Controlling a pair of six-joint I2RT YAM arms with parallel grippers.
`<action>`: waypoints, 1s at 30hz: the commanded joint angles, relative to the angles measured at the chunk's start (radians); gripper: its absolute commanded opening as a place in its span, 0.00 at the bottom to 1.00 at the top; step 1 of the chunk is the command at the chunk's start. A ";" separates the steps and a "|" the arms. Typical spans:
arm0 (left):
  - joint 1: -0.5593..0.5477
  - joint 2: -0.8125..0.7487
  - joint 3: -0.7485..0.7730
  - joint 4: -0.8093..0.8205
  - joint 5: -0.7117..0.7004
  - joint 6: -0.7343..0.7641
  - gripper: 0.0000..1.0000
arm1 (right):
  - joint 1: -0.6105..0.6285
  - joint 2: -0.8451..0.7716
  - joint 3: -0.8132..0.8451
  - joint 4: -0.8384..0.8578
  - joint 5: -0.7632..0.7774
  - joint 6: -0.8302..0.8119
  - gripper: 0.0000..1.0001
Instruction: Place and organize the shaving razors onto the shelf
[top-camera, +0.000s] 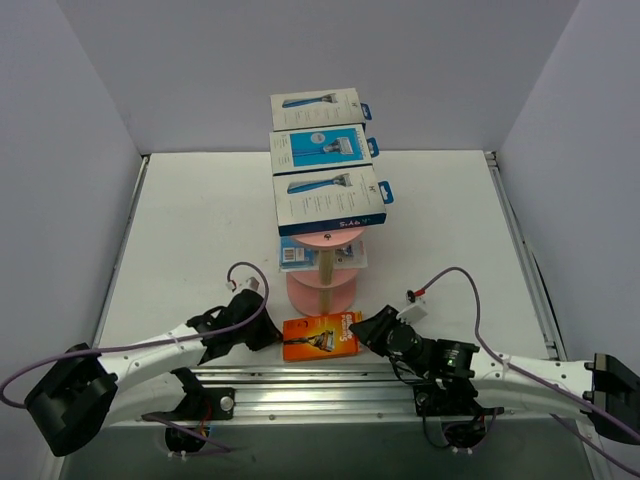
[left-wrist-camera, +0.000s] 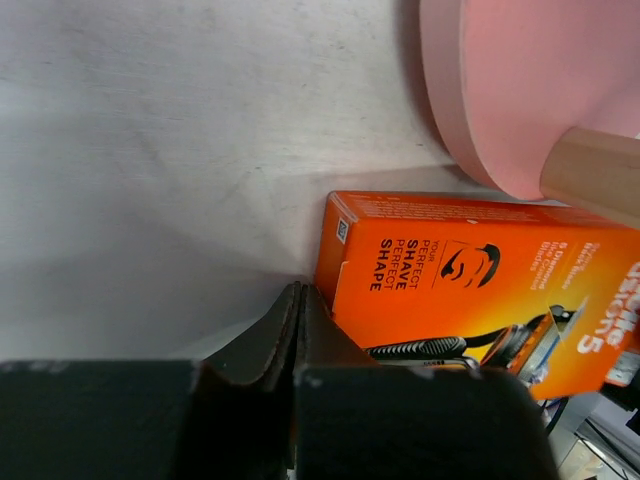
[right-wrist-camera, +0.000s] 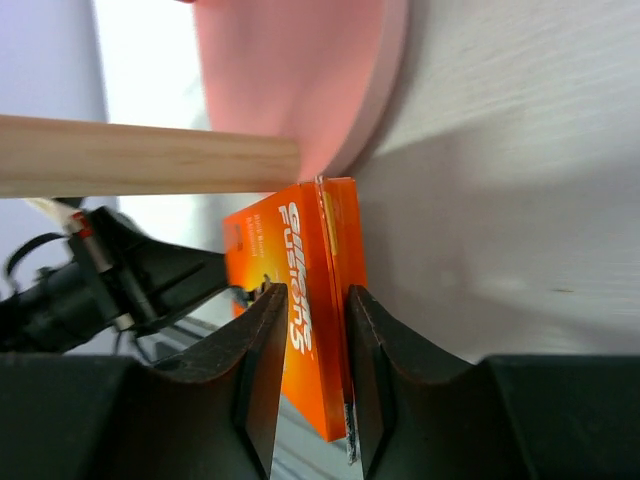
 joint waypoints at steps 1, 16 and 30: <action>-0.047 0.038 0.003 0.140 0.009 -0.049 0.02 | -0.003 0.027 -0.014 -0.020 -0.029 -0.022 0.27; -0.090 0.092 0.020 0.203 -0.011 -0.050 0.02 | -0.009 0.100 -0.007 0.008 -0.052 -0.050 0.14; -0.079 -0.009 0.095 -0.044 -0.105 0.017 0.02 | -0.170 0.011 0.033 -0.143 -0.153 -0.191 0.00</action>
